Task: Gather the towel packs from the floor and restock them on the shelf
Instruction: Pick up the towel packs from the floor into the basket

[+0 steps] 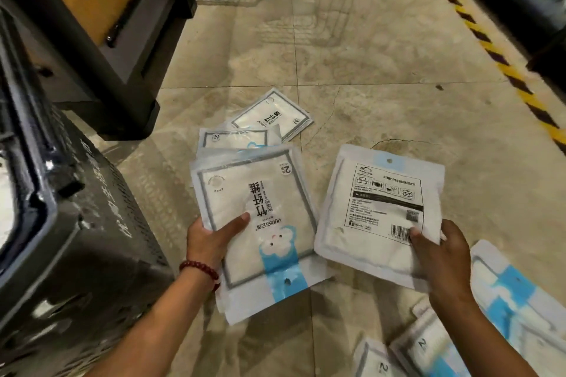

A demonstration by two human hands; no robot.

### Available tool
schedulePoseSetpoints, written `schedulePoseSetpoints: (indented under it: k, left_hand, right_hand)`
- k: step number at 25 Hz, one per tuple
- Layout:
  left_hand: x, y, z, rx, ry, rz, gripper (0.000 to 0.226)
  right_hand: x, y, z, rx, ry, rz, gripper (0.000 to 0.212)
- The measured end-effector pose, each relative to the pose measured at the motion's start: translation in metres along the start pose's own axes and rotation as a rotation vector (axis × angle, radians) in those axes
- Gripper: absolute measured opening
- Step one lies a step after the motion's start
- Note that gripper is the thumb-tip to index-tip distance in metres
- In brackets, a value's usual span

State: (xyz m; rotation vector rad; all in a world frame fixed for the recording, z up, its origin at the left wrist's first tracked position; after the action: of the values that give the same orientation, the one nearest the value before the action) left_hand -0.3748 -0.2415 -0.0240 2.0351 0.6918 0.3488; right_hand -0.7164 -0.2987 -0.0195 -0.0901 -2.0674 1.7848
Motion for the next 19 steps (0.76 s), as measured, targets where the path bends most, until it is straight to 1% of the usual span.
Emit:
schedulePoseSetpoints:
  k: [3, 6, 9, 15, 19]
  left_hand:
    - [-0.017, 0.038, -0.036, -0.083, -0.036, 0.019, 0.043]
    - [-0.023, 0.079, -0.071, -0.183, -0.056, 0.049, 0.037]
    - [-0.014, 0.122, -0.102, -0.261, -0.057, 0.055, 0.034]
    - [0.045, 0.202, -0.154, -0.373, 0.084, -0.060, 0.034]
    - [0.118, 0.251, -0.190, -0.443, 0.217, -0.080, 0.030]
  right_hand:
    - [0.010, -0.044, -0.006, 0.017, -0.025, 0.124, 0.017]
    - [0.009, -0.083, -0.013, 0.036, -0.058, 0.205, 0.016]
    - [0.003, -0.123, -0.025, 0.041, -0.103, 0.291, 0.015]
    - [-0.033, -0.204, -0.060, 0.043, -0.273, 0.469, 0.013]
    - [-0.071, -0.274, -0.086, 0.099, -0.450, 0.539, 0.013]
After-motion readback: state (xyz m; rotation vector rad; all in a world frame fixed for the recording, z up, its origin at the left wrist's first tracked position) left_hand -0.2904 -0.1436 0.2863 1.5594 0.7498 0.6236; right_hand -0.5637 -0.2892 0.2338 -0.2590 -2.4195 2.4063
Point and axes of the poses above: each hand's wrist, its own z-axis towards the middle knuckle, its own x-axis out of the back of the hand, y = z × x, the point moved 4 cm from there along z, towards the middle knuckle, and after that the axes turned 5 degrees about x, right-handed, at the moved point
